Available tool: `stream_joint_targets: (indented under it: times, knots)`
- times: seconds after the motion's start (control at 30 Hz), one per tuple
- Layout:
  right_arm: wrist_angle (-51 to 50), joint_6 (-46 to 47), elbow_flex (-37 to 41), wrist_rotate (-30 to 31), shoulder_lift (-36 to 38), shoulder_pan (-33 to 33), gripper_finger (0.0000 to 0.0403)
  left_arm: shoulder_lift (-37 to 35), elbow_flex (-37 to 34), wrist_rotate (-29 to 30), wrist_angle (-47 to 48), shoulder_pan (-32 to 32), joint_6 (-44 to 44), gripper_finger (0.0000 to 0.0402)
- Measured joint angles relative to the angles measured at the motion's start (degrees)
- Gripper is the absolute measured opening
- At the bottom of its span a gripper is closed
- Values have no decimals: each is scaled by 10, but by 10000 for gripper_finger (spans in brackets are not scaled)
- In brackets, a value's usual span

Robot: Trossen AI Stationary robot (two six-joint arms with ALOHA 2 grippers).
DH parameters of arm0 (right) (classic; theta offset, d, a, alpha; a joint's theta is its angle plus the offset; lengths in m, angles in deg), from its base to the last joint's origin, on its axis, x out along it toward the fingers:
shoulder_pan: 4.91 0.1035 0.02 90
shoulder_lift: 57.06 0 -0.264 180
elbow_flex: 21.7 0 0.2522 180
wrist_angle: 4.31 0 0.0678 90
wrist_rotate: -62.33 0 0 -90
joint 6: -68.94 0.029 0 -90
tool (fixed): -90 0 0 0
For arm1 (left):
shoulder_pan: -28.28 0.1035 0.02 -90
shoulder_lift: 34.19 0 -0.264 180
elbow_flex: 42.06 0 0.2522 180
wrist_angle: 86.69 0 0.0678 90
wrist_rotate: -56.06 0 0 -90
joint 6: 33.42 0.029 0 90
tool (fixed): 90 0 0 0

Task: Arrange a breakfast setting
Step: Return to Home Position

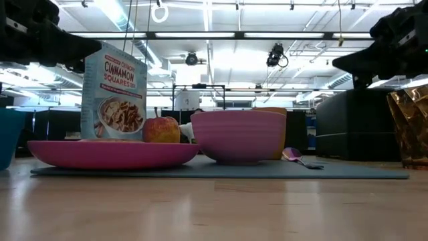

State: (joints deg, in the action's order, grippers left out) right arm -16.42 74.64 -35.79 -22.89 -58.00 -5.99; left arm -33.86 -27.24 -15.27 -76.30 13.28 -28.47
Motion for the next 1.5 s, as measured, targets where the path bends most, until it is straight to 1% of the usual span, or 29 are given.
stream_joint_targets:
  times: [0.17, 0.33, 0.43, 0.6, 0.63, 0.73, 0.77, 0.87, 1.0, 1.13, 1.23, 1.27, 1.4, 1.5]
  knots:
    - [0, 0, 0, -10, 1, -2, 6, 0, -3, -3, -4, 0, -20, 9]
    - [-1, -11, 0, -12, 1, -2, 8, 0, -3, -9, -4, 0, -14, 9]
    - [2, -14, 0, 2, 1, -2, 14, 0, -3, -21, -1, 0, -13, 9]
    - [3, -17, 0, 3, 1, -2, 24, 0, -4, -80, 4, 0, 6, 9]
    - [3, -17, 0, 3, 1, -2, 25, 0, -5, -105, 7, 0, 8, 9]
    - [3, -18, 0, 2, 1, -2, 25, 1, -6, -233, 4, 3, 32, 7]
    - [3, -18, 0, 2, 1, -2, 26, 0, -6, -247, 1, 7, 31, 6]
    - [3, -18, 0, 2, 1, -2, 26, 0, -6, -250, 3, 29, 33, 5]
    - [4, -18, 0, 1, 1, -2, 26, 0, -6, -269, -2, 70, 37, 5]
    - [5, -18, 0, 1, 1, -2, 27, 0, -6, -228, 0, 95, 8, 25]
    - [5, -18, 0, 1, 1, -2, 27, 0, -6, -217, 0, 101, 3, 39]
    - [5, -18, 0, 1, 1, -2, 26, 0, -6, -216, 0, 101, -5, 42]
    - [6, -18, 0, 1, 1, -2, 26, 0, -6, -216, -1, 99, -98, 46]
    - [6, -18, 0, 1, 1, -2, 27, 0, -6, -215, -2, 99, -121, 47]
